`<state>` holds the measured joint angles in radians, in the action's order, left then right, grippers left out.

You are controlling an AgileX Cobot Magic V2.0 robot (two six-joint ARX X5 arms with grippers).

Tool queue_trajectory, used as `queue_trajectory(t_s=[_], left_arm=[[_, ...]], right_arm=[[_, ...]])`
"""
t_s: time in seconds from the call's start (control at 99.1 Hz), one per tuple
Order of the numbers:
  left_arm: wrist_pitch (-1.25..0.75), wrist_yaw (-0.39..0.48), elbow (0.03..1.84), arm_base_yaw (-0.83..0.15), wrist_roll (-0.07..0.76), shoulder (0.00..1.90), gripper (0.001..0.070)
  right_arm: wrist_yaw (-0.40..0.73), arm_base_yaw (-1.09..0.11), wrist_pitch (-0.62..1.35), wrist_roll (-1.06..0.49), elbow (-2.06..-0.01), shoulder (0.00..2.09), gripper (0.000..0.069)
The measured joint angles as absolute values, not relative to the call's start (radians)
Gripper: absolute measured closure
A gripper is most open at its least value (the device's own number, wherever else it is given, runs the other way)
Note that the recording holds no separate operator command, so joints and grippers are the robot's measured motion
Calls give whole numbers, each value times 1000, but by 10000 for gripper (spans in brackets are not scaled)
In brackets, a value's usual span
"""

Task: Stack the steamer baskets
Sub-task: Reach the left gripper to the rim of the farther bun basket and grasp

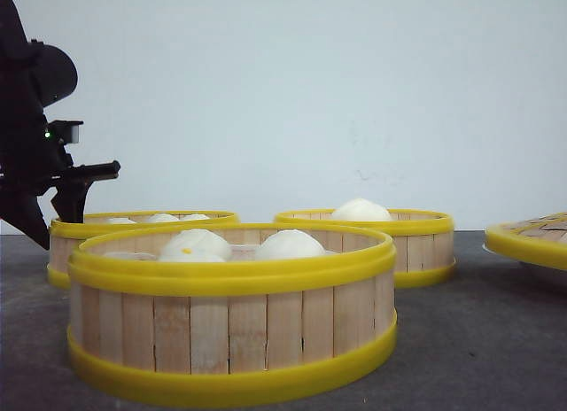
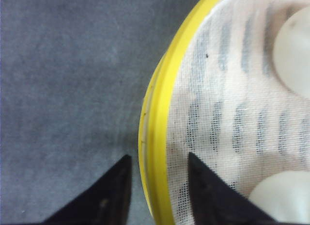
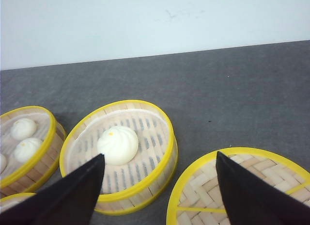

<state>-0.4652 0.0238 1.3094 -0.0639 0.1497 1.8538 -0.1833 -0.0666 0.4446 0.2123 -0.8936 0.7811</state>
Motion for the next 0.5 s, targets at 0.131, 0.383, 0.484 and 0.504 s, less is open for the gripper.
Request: queue_trajectory(t_s=[0.131, 0.383, 0.484, 0.504], left_arm=[[-439, -2, 1309, -66, 152, 1856, 661], [-453, -21, 1322, -66, 152, 1856, 686], [-499, 2, 1357, -64, 150, 1856, 687], [-507, 12, 1366, -63, 149, 1856, 687]], right_arm=[[-183, -67, 444, 212, -894, 798, 238], [-183, -67, 445, 212, -894, 821, 238], [-183, -67, 444, 209, -894, 821, 238], [-183, -67, 444, 208, -894, 821, 238]])
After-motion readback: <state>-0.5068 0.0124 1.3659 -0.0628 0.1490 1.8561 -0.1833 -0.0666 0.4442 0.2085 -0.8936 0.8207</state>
